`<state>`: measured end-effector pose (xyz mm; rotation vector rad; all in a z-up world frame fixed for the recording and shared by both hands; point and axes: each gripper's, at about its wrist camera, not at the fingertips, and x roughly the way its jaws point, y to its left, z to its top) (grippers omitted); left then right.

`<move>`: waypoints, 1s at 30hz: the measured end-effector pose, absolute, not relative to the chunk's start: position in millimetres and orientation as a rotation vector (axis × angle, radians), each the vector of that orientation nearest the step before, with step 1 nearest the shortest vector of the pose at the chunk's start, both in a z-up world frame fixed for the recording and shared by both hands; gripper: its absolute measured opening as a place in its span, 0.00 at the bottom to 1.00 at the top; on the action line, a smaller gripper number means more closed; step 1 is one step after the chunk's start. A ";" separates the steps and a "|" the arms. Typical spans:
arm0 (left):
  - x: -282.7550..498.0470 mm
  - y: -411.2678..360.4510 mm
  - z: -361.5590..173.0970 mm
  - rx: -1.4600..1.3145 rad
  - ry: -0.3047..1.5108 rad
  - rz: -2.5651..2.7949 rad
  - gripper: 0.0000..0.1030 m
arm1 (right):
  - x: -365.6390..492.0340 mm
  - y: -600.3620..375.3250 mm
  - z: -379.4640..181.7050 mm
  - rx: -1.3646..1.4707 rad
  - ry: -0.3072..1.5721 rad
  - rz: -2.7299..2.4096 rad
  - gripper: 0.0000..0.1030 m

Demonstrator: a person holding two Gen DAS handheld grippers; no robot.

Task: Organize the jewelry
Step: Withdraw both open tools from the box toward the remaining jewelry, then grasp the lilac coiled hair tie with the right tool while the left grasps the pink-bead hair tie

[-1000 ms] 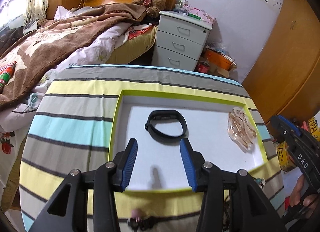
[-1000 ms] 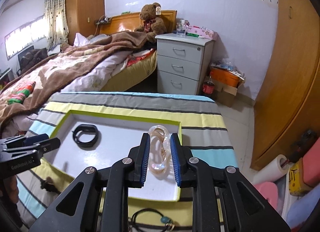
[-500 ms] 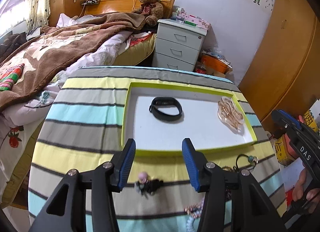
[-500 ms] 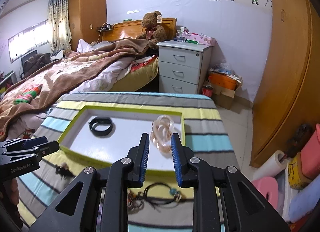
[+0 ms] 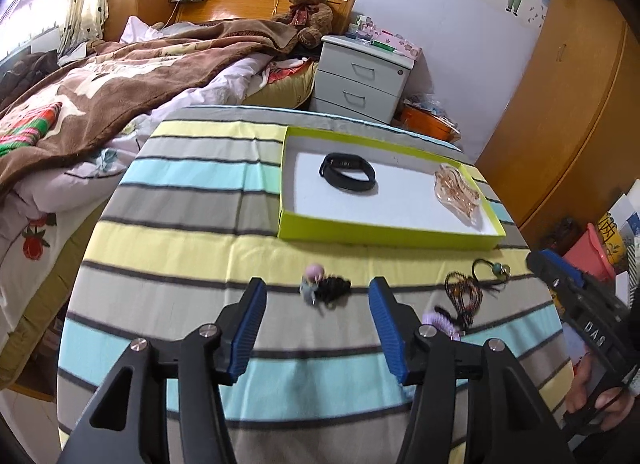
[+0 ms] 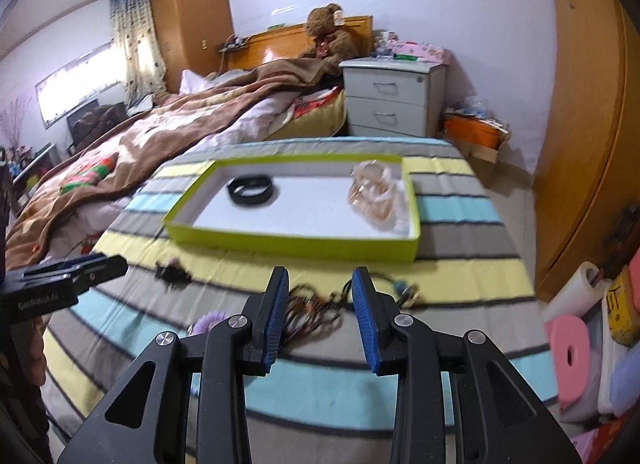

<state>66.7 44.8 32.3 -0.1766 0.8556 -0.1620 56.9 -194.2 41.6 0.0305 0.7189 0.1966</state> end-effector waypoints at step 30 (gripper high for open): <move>28.3 68.2 -2.8 -0.157 0.914 -0.134 0.57 | 40.6 -116.1 -7.4 -0.138 0.834 0.426 0.33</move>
